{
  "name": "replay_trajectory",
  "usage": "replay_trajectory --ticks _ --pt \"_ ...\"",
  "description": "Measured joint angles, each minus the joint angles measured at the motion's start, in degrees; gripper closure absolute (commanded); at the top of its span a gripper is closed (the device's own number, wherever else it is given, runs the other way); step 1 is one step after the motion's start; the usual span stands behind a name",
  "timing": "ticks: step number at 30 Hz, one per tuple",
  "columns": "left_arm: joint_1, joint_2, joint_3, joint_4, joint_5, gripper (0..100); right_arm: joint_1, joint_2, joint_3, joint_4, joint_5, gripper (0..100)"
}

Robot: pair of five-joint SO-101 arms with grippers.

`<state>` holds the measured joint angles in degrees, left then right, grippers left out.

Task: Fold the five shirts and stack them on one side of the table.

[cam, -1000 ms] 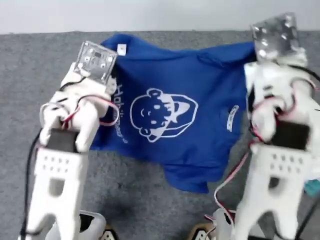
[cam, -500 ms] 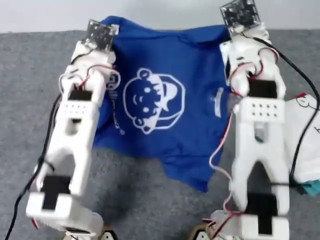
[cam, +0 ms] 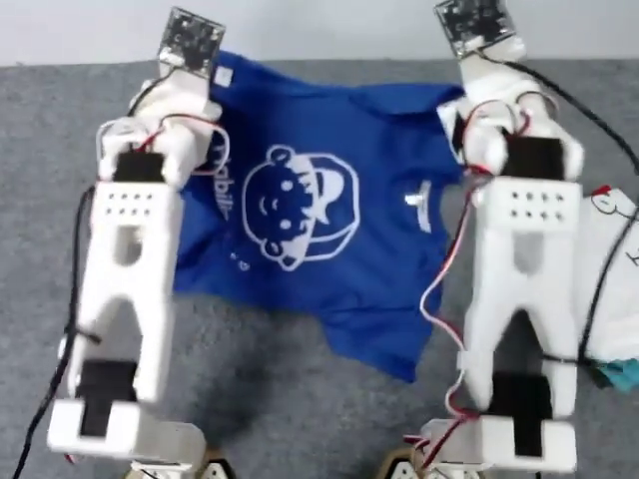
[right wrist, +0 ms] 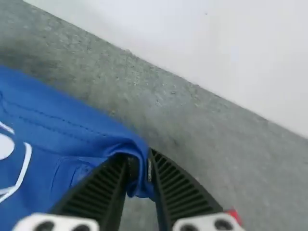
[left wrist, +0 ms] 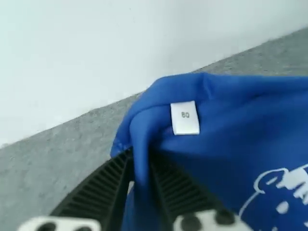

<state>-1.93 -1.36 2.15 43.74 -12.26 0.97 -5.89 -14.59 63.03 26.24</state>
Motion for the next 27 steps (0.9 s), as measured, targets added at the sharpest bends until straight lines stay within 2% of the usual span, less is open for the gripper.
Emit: replay_trajectory --ticks 7,11,14,18,23,27 --pt "0.0 -14.2 0.0 21.1 0.0 98 0.0 -10.9 -3.0 20.2 0.0 99.0" --pt "0.0 -16.3 -0.5 35.0 0.0 98 0.0 -12.8 -3.0 30.8 1.2 99.0" --pt "0.0 -16.5 0.5 41.8 0.0 98 0.0 -12.8 -3.0 36.4 2.4 99.0" --pt "0.0 -16.8 8.2 44.7 0.0 98 0.0 -14.0 -1.6 37.4 2.7 99.0" --pt "0.0 -16.8 19.4 45.5 -0.4 98 0.0 -15.9 8.8 37.4 2.7 99.0" --pt "1.8 -16.8 27.2 46.2 -5.8 98 0.0 -18.7 19.2 34.6 2.7 99.0"
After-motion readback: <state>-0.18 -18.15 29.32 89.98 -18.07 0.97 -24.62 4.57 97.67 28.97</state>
